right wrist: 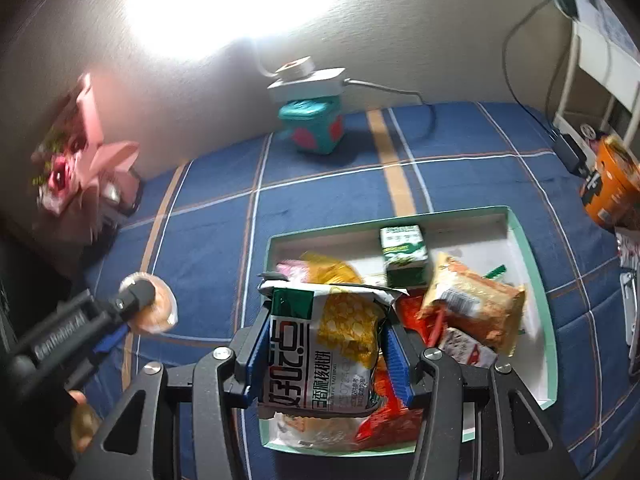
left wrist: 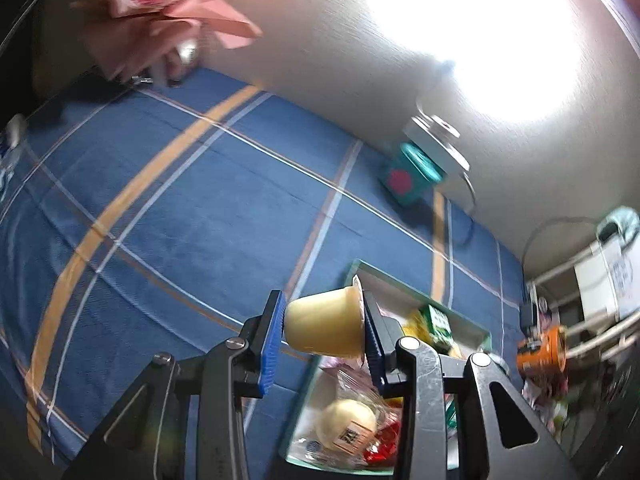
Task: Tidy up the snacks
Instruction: 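Carry the cracker packet with the right tool while the left carries the jelly cup over the tray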
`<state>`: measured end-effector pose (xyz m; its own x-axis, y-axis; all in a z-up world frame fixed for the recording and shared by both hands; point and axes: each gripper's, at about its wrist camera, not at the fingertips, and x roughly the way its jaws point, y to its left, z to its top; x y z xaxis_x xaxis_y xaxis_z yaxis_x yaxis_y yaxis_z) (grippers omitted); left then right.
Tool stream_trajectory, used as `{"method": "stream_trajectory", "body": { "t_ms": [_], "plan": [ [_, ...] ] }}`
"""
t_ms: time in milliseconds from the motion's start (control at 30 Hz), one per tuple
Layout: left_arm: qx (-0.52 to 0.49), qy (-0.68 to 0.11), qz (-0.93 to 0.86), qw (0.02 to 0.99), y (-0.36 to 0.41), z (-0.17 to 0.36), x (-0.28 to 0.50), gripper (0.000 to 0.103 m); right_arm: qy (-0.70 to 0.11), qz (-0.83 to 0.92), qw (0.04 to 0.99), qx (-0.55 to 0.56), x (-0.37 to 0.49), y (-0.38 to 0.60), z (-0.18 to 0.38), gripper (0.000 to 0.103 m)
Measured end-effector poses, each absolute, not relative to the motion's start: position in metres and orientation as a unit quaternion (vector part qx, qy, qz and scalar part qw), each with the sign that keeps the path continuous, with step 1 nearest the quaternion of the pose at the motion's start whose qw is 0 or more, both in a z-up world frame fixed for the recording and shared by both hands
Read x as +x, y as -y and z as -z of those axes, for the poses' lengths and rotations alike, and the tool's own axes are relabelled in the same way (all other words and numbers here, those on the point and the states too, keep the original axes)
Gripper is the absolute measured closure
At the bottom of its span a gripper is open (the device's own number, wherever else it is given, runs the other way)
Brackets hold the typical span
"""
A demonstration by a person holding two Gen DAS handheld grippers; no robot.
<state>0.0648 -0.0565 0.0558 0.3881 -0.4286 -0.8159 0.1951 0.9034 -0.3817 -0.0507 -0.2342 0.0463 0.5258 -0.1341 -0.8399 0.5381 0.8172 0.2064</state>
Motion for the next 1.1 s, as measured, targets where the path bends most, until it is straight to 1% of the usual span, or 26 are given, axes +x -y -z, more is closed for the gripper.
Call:
{"method": "stream_trajectory", "body": {
  "t_ms": [300,467,767,967,1100],
  "plan": [
    [-0.066,-0.532,0.259,0.803,0.105,-0.051,0.043,0.065,-0.415,0.265,0.828,0.268,-0.081,0.296,-0.058,0.050],
    [-0.034,-0.529,0.276,0.802,0.124,-0.044,0.036,0.065,-0.410,0.284,0.819,0.283,-0.092,0.316,-0.054,0.050],
    [-0.025,-0.557,0.265,0.787,0.133,-0.009,0.048,0.065,-0.443,0.265,0.812,0.271,-0.072,0.315,-0.026,0.050],
    [-0.012,-0.564,0.271,0.780,0.140,-0.002,0.047,0.065,-0.464,0.251,0.806,0.270,-0.058,0.313,-0.007,0.050],
    [-0.006,-0.569,0.283,0.772,0.150,0.002,0.042,0.065,-0.470,0.249,0.804,0.265,-0.056,0.311,-0.006,0.050]
  ]
}}
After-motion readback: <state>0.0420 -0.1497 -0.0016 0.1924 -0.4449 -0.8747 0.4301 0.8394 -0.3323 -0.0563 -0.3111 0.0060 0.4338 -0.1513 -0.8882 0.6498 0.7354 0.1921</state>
